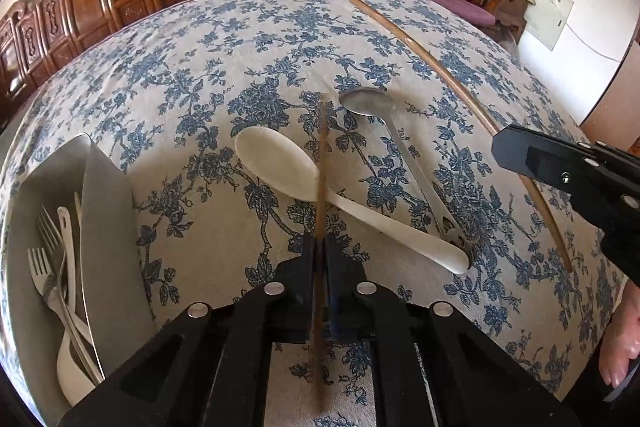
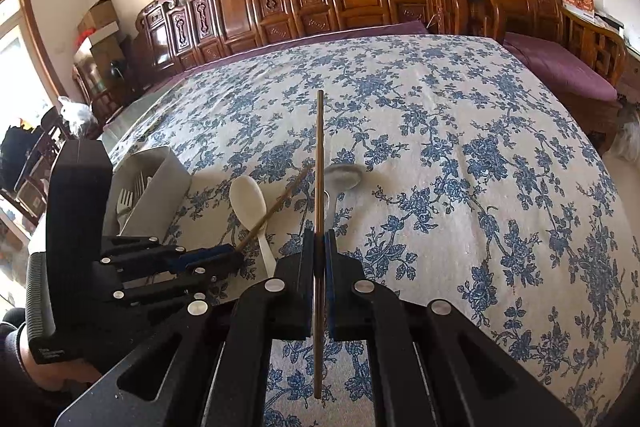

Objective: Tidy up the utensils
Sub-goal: 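Grasp another wooden chopstick with the left tool while the right tool holds its chopstick, then carry the chopstick into the grey tray and open the left tool, then lower the chopstick into the grey tray and open the right tool, then withdraw the right tool from the tray and grasp the metal spoon, then grasp the white plastic spoon with the left tool while the right tool holds the metal spoon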

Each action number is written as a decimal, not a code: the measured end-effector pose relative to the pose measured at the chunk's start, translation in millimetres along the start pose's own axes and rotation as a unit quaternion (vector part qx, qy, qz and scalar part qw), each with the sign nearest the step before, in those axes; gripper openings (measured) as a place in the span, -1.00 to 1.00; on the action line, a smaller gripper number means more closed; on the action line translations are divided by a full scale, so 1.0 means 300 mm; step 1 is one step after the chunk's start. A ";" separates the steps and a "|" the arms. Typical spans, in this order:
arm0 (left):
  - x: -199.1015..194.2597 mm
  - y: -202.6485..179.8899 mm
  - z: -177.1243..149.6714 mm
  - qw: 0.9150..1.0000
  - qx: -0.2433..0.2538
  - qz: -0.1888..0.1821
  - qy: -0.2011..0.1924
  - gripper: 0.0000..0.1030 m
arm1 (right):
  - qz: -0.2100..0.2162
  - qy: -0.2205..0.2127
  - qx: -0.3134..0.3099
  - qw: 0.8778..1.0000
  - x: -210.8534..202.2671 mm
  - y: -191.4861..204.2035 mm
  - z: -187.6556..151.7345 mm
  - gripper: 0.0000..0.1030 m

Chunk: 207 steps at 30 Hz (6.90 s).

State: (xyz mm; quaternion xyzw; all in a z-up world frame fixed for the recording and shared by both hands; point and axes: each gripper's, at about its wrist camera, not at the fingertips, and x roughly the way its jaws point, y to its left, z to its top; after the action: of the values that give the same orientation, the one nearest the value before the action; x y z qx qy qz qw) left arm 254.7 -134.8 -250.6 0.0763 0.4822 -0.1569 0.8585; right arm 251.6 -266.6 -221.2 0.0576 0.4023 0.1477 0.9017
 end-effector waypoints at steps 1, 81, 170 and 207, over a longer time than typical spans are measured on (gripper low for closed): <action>-0.004 0.002 -0.002 1.000 0.000 -0.001 -0.001 -0.92 | 0.000 0.001 -0.001 1.000 0.001 0.001 0.001 -0.88; -0.295 0.534 -0.179 0.989 -0.111 0.082 -0.047 -0.88 | 0.045 0.005 -0.097 0.994 0.039 0.288 -0.049 -0.88; -0.397 0.327 -0.118 0.987 -0.080 0.066 -0.121 0.62 | -0.064 0.005 -0.057 0.996 0.118 0.023 0.060 -0.59; -0.293 0.056 -0.049 0.994 -0.029 0.052 -0.086 0.62 | -0.072 0.054 -0.051 0.995 0.165 -0.111 0.048 -0.86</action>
State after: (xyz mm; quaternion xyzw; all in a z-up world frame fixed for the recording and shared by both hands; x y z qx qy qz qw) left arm 206.0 -97.8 -183.7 0.0628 0.4059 -0.1039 0.9058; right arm 301.0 -282.6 -253.9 -0.0256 0.4457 0.1052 0.8886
